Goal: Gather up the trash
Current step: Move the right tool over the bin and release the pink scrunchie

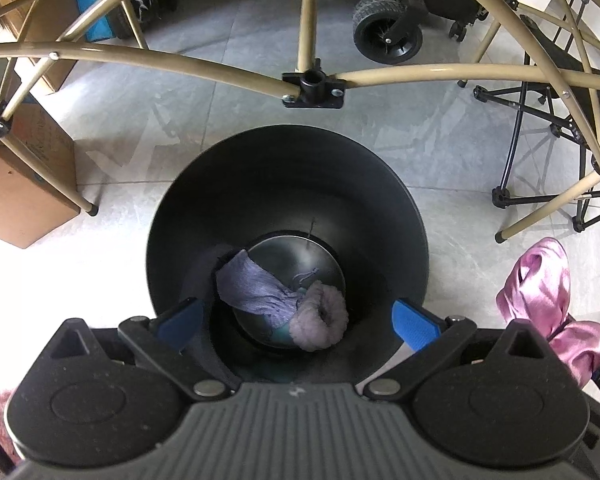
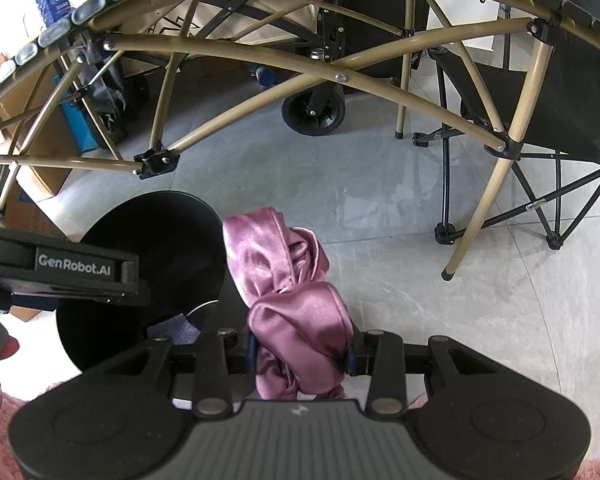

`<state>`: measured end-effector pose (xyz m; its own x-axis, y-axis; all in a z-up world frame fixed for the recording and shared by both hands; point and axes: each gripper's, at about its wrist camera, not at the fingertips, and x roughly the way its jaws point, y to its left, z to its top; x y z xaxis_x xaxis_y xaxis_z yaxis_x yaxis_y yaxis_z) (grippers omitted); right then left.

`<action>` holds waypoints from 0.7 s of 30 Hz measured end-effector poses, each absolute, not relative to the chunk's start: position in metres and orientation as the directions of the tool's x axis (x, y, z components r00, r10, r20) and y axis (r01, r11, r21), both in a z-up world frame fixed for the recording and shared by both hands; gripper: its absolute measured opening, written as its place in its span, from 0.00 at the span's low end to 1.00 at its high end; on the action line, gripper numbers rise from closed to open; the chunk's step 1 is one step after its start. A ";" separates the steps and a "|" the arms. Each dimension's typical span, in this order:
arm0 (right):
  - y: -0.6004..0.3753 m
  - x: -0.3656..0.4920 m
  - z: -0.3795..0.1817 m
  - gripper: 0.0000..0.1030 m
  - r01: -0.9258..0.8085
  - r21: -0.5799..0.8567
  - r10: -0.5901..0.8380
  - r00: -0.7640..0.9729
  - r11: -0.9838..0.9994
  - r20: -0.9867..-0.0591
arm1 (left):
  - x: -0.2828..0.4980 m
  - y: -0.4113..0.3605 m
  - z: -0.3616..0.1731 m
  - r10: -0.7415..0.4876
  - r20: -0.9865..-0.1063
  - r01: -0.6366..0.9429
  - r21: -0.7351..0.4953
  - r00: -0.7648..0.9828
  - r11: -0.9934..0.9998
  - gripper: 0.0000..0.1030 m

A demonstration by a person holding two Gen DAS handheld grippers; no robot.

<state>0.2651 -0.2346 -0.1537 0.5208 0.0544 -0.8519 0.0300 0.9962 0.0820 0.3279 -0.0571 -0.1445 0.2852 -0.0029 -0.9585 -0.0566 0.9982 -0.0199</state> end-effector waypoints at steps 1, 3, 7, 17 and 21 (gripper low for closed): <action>-0.233 0.265 -0.153 0.35 0.027 0.082 0.056 0.522 0.996 -0.851 | 0.327 -0.056 -0.143 0.000 -0.958 -0.059 -0.018 0.288 0.998 1.00; -0.229 0.266 -0.152 0.35 0.020 0.081 0.058 0.524 0.997 -0.849 | 0.325 -0.050 -0.141 0.008 -0.954 -0.065 -0.012 0.298 0.998 1.00; -0.220 0.267 -0.151 0.35 0.001 0.079 0.066 0.528 0.997 -0.847 | 0.321 -0.038 -0.134 0.018 -0.946 -0.072 -0.006 0.324 0.997 1.00; -0.194 0.270 -0.146 0.36 -0.059 0.076 0.096 0.545 0.995 -0.833 | 0.304 -0.003 -0.114 0.020 -0.925 -0.093 -0.017 0.379 0.995 1.00; -0.184 0.272 -0.144 0.36 -0.076 0.072 0.102 0.546 0.995 -0.831 | 0.296 0.011 -0.107 0.026 -0.914 -0.097 -0.015 0.405 0.995 1.00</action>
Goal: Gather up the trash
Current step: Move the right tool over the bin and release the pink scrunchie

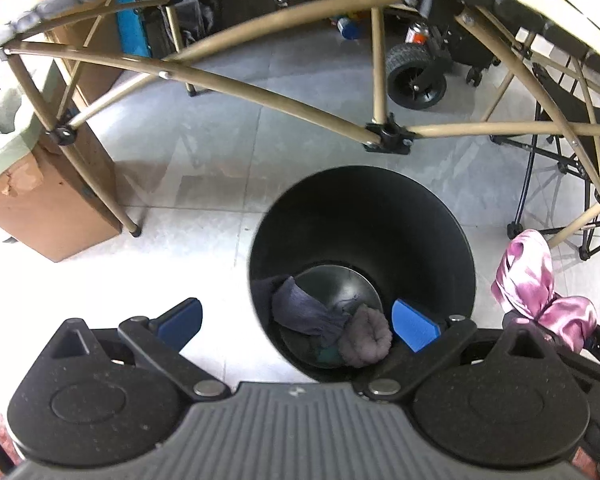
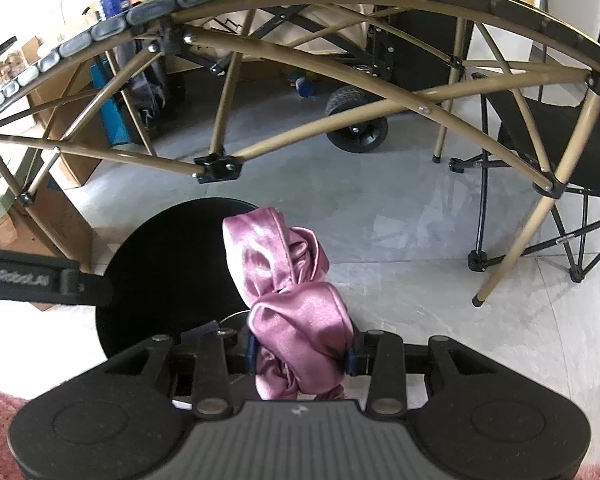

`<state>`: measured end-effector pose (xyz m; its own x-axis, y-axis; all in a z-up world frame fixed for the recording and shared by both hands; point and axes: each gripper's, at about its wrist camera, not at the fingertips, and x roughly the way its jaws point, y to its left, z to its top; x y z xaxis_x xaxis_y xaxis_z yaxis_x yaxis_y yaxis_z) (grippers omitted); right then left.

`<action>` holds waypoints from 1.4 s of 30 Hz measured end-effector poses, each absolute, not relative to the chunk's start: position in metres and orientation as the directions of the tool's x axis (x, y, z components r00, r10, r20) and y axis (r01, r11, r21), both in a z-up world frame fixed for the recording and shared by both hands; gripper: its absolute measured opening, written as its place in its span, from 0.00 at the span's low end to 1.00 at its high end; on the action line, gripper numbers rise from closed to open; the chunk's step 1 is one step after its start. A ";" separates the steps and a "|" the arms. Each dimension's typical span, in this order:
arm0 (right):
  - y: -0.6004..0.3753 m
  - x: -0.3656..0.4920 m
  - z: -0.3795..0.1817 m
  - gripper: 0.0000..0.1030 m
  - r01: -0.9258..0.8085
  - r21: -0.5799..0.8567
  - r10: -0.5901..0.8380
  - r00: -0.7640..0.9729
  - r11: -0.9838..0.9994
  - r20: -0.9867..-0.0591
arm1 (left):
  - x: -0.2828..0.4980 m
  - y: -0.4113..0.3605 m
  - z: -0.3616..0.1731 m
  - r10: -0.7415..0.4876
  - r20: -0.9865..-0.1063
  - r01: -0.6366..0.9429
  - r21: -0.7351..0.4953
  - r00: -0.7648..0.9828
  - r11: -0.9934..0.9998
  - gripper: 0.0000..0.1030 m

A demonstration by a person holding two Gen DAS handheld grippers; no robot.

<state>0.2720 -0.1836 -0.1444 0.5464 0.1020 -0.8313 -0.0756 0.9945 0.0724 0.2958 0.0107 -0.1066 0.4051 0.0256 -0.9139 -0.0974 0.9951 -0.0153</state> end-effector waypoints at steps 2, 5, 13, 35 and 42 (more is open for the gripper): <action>-0.177 0.273 -0.144 0.36 -0.087 0.071 0.107 0.546 0.994 -0.831 | 0.293 0.019 -0.105 0.033 -0.910 -0.111 -0.015 0.412 0.994 1.00; -0.166 0.275 -0.145 0.36 -0.106 0.070 0.117 0.541 0.992 -0.833 | 0.289 0.033 -0.104 0.042 -0.908 -0.135 -0.016 0.416 0.991 1.00; -0.130 0.286 -0.149 0.36 -0.161 0.075 0.148 0.517 0.984 -0.843 | 0.280 0.074 -0.108 0.070 -0.912 -0.202 -0.014 0.404 0.979 1.00; -0.073 0.328 -0.201 0.36 -0.166 0.080 0.131 0.325 0.983 -0.936 | 0.266 0.138 -0.125 0.094 -0.930 -0.311 -0.023 0.356 0.950 1.00; -0.068 0.332 -0.212 0.37 -0.162 0.069 0.116 0.303 0.984 -0.946 | 0.267 0.137 -0.127 0.095 -0.933 -0.308 -0.018 0.347 0.951 1.00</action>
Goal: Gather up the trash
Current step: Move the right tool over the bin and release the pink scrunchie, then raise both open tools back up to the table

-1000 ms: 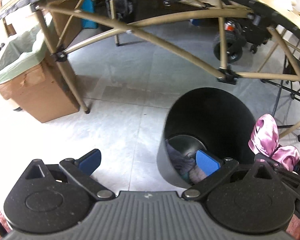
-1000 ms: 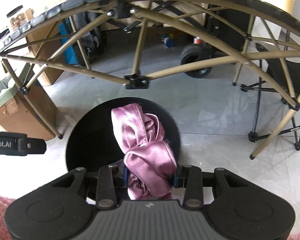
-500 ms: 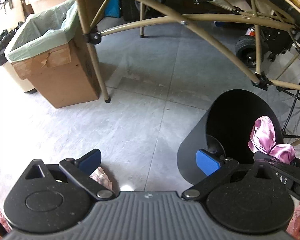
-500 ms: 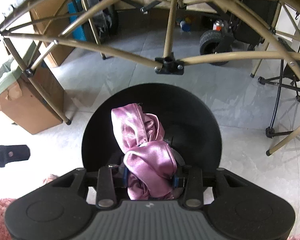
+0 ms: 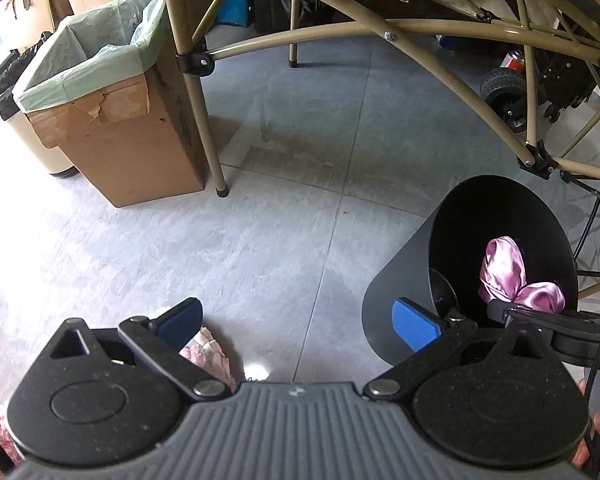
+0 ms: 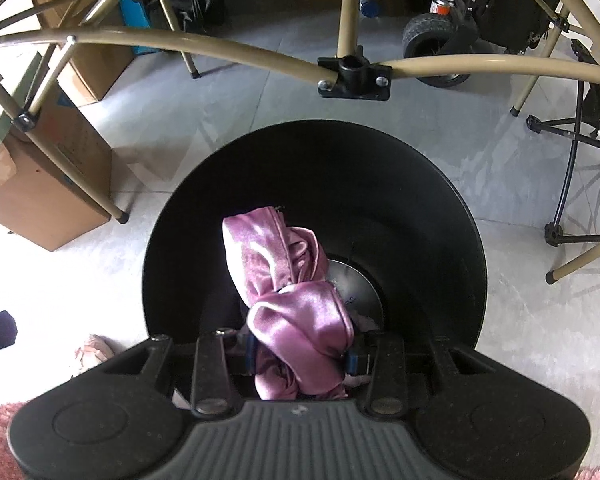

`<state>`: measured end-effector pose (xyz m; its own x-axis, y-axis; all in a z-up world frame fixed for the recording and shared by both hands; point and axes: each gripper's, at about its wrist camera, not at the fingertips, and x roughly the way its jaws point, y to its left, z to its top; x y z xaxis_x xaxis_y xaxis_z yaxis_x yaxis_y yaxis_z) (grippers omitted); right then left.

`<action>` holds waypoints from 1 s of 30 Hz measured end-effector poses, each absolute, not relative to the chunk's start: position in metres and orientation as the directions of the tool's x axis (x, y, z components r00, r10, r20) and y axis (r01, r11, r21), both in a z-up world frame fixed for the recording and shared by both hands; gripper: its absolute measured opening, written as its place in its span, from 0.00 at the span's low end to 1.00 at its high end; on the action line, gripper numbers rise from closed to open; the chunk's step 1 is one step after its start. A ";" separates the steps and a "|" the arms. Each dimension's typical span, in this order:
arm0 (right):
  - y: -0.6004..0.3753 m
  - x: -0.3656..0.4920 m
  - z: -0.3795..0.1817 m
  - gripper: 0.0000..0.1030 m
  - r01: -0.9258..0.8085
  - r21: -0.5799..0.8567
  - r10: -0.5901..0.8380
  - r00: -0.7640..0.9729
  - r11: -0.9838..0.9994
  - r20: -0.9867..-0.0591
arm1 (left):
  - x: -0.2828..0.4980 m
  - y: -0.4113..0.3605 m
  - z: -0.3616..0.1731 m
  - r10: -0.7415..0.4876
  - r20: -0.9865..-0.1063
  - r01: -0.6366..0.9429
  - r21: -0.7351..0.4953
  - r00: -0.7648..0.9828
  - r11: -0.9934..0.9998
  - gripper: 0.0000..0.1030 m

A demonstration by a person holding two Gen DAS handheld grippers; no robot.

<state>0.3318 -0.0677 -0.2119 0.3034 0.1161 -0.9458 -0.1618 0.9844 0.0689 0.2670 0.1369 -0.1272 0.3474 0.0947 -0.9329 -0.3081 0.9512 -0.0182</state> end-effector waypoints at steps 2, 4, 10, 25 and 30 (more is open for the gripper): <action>-0.067 0.332 -0.212 0.39 -0.165 0.070 0.118 0.303 0.984 -0.946 | 0.267 0.136 -0.128 0.096 -0.934 -0.310 -0.016 0.344 0.951 1.00; -0.066 0.331 -0.211 0.46 -0.167 0.065 0.115 0.306 0.984 -0.945 | 0.267 0.136 -0.128 0.098 -0.934 -0.311 -0.014 0.342 0.950 1.00; -0.069 0.332 -0.206 0.87 -0.167 0.073 0.125 0.329 0.983 -0.936 | 0.267 0.135 -0.128 0.101 -0.935 -0.310 -0.011 0.341 0.951 1.00; -0.069 0.331 -0.202 0.92 -0.175 0.077 0.132 0.325 0.981 -0.937 | 0.268 0.134 -0.129 0.106 -0.935 -0.306 -0.003 0.337 0.952 1.00; -0.069 0.330 -0.201 0.92 -0.175 0.080 0.134 0.328 0.981 -0.935 | 0.268 0.133 -0.129 0.106 -0.935 -0.305 -0.002 0.338 0.952 1.00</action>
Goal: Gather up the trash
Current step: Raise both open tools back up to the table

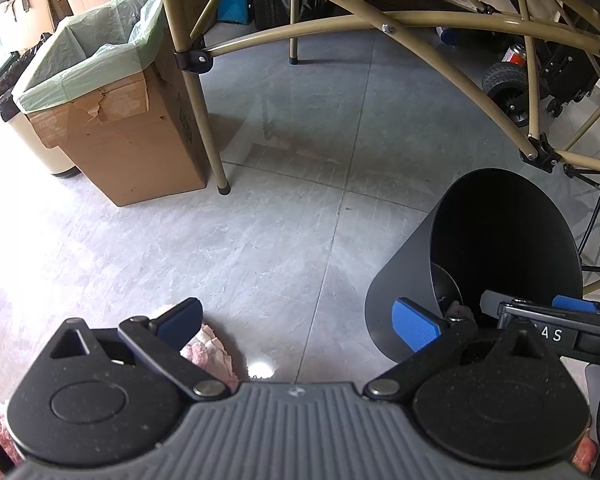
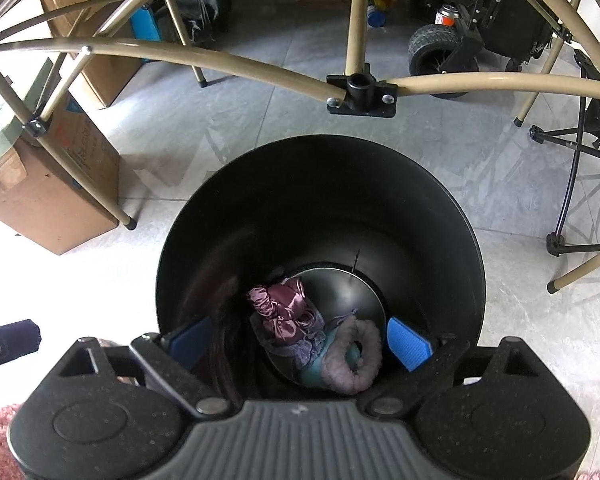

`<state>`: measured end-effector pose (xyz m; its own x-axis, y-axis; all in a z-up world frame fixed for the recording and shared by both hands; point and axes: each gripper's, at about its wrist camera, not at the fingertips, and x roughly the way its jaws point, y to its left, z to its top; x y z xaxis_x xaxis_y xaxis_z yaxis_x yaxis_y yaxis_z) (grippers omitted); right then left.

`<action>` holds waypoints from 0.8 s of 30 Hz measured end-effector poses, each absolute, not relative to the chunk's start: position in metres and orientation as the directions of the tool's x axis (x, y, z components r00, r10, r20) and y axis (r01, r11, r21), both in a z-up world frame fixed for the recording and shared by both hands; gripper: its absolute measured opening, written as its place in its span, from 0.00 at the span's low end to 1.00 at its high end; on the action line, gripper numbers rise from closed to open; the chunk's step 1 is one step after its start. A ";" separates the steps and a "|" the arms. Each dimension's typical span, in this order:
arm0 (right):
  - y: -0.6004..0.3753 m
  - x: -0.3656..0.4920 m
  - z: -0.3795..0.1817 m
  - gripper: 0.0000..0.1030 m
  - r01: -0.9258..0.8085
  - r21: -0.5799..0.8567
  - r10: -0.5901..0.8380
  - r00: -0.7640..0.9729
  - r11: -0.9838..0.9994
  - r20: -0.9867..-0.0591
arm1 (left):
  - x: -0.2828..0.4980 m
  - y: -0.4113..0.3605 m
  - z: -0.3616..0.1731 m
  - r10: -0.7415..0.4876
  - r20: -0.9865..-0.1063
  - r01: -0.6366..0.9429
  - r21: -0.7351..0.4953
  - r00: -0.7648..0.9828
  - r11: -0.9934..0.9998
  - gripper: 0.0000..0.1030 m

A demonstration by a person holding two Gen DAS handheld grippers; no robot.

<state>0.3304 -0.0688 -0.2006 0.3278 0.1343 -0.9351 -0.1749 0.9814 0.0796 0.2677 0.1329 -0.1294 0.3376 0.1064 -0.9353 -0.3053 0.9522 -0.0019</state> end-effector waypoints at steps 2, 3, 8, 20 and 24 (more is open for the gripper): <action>-0.069 0.330 -0.199 0.92 -0.176 0.081 0.136 0.331 0.981 -0.934 | 0.268 0.133 -0.129 0.106 -0.935 -0.305 -0.002 0.338 0.952 1.00; -0.069 0.330 -0.198 0.92 -0.177 0.083 0.139 0.334 0.981 -0.932 | 0.268 0.133 -0.129 0.107 -0.935 -0.305 -0.002 0.338 0.952 1.00; -0.071 0.325 -0.187 0.92 -0.192 0.092 0.157 0.357 0.977 -0.921 | 0.266 0.132 -0.122 0.113 -0.923 -0.305 -0.005 0.367 0.952 1.00; -0.089 0.306 -0.134 0.92 -0.215 0.102 0.199 0.500 0.971 -0.843 | 0.260 0.114 -0.089 0.176 -0.841 -0.273 0.035 0.512 0.961 1.00; -0.101 0.298 -0.113 0.92 -0.212 0.121 0.221 0.554 0.970 -0.803 | 0.254 0.106 -0.075 0.215 -0.777 -0.272 0.059 0.592 0.961 1.00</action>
